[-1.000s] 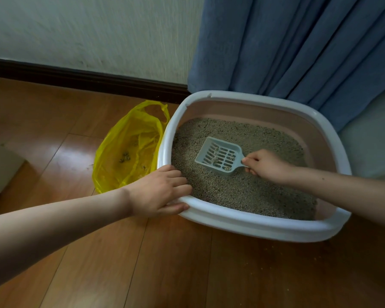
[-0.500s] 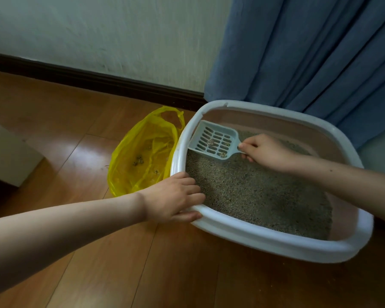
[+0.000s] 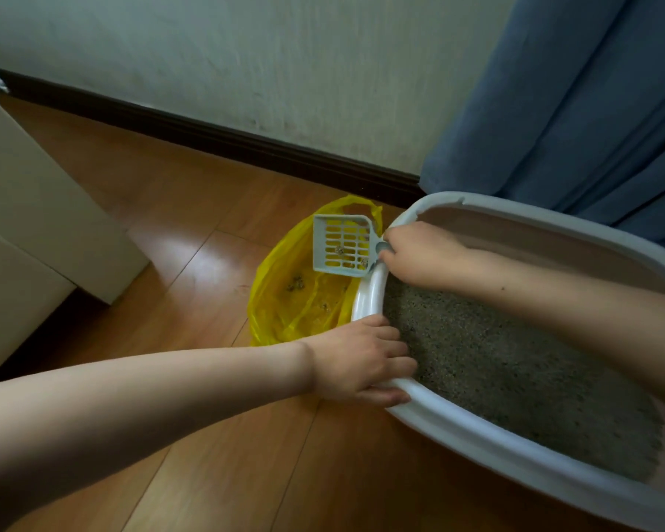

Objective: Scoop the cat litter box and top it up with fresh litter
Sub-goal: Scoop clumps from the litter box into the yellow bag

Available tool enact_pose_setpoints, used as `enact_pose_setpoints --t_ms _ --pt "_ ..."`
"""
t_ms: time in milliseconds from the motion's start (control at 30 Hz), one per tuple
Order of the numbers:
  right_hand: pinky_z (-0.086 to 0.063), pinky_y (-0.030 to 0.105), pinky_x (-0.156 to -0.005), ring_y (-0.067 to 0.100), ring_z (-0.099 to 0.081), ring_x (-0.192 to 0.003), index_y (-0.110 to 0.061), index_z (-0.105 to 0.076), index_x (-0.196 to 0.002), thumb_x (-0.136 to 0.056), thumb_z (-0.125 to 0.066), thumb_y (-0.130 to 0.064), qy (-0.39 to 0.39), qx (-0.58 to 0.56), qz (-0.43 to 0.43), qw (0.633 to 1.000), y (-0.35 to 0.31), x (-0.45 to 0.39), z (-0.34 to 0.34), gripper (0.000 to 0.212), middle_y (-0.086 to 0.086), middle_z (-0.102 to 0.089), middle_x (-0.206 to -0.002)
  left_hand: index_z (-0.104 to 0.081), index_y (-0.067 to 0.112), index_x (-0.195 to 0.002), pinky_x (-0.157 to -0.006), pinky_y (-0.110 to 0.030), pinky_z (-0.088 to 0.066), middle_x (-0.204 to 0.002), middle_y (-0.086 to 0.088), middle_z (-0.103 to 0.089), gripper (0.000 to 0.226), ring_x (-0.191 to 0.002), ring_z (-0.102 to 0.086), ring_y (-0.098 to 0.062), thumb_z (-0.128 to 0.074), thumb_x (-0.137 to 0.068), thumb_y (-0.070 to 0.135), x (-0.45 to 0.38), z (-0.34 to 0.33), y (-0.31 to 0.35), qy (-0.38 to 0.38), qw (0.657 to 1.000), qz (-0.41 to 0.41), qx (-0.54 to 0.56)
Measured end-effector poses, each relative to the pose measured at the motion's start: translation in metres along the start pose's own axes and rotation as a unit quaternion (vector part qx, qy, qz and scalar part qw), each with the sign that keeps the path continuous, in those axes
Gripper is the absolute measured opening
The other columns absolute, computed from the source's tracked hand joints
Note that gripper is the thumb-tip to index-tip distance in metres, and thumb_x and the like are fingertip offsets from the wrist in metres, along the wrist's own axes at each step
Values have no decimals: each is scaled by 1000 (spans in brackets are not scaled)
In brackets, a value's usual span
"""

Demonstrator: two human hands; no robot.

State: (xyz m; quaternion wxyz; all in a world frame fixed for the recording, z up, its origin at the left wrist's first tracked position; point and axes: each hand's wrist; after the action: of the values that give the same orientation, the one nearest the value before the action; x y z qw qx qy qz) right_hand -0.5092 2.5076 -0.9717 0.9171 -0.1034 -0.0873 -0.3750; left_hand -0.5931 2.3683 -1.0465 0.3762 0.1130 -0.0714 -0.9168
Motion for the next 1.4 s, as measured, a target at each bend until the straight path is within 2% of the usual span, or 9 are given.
enact_pose_setpoints --t_ms 133,433,633,767,867,967,1100,1200,1400 --pt "-24 28 -45 26 -56 -75 -13 -49 -98 -98 -46 -15 38 135 40 989 -7 -6 -8 3 7 -60 -96 -60 10 -92 -81 -37 -34 -84 -9 -60 28 -80 -52 -28 -58 -95 37 -1 -1 -1 11 1000 -3 2" --pt "-36 33 -66 29 -54 -108 -5 -47 -119 -91 -49 1 70 251 106 960 -19 3 -5 28 13 -55 -117 -60 9 -93 -82 -37 -35 -84 -9 -59 28 -80 -52 -28 -59 -94 37 1 -4 -3 20 1000 -5 5" --pt "-41 29 -59 26 -60 -92 -5 -57 -107 -80 -65 -1 154 299 149 930 -17 8 -5 29 12 -61 -101 -60 9 -94 -84 -39 -36 -85 -9 -59 29 -81 -51 -29 -56 -95 38 1 -4 -2 14 1000 -3 3" --pt "-35 34 -63 30 -56 -102 -6 -50 -113 -93 -49 -3 80 197 116 970 -11 1 -12 21 12 -57 -111 -59 10 -92 -83 -38 -36 -84 -9 -58 29 -80 -50 -28 -56 -95 39 1 -3 -2 11 1000 0 1" --pt "-34 31 -57 30 -60 -80 -12 -53 -85 -98 -46 -23 110 -11 65 992 1 1 -14 19 8 -61 -85 -59 10 -92 -82 -38 -36 -84 -8 -58 29 -81 -50 -28 -56 -95 39 0 -2 -1 9 1000 1 0" --pt "-34 27 -48 16 -54 -56 -13 -59 -68 -94 -53 -29 68 -238 -17 969 14 8 -6 31 -1 -56 -60 -58 11 -92 -83 -36 -35 -85 -7 -59 28 -82 -50 -26 -55 -96 39 0 -1 -1 5 1000 -2 -3" --pt "-37 20 -45 9 -48 -49 -11 -66 -76 -93 -56 -23 46 -382 -106 917 44 23 8 23 -2 -57 -60 -58 13 -93 -83 -35 -34 -86 -5 -58 27 -82 -50 -25 -55 -96 39 1 1 -1 4 1000 -3 -7" --pt "-36 15 -39 6 -45 -43 -11 -64 -76 -96 -51 -23 61 -392 -153 905 76 41 17 27 -3 -54 -58 -55 15 -93 -83 -35 -34 -85 -5 -57 26 -81 -49 -24 -53 -96 40 1 1 -1 4 1000 -3 -10" --pt "-34 25 -50 16 -46 -49 -12 -60 -59 -91 -54 -32 -2 -210 -207 956 152 84 19 38 1 -53 -53 -53 17 -96 -84 -34 -35 -88 -2 -57 26 -83 -49 -23 -48 -99 43 1 2 -1 -11 1000 -10 -16"
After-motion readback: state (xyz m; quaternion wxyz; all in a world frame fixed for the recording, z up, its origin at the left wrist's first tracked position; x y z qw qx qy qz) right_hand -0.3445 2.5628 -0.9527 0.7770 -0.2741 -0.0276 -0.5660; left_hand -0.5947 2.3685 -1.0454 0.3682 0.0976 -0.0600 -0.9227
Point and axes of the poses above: each hand's wrist, its own x-axis away from the middle knuckle, its own z-axis out of the back of the hand, y = z × x
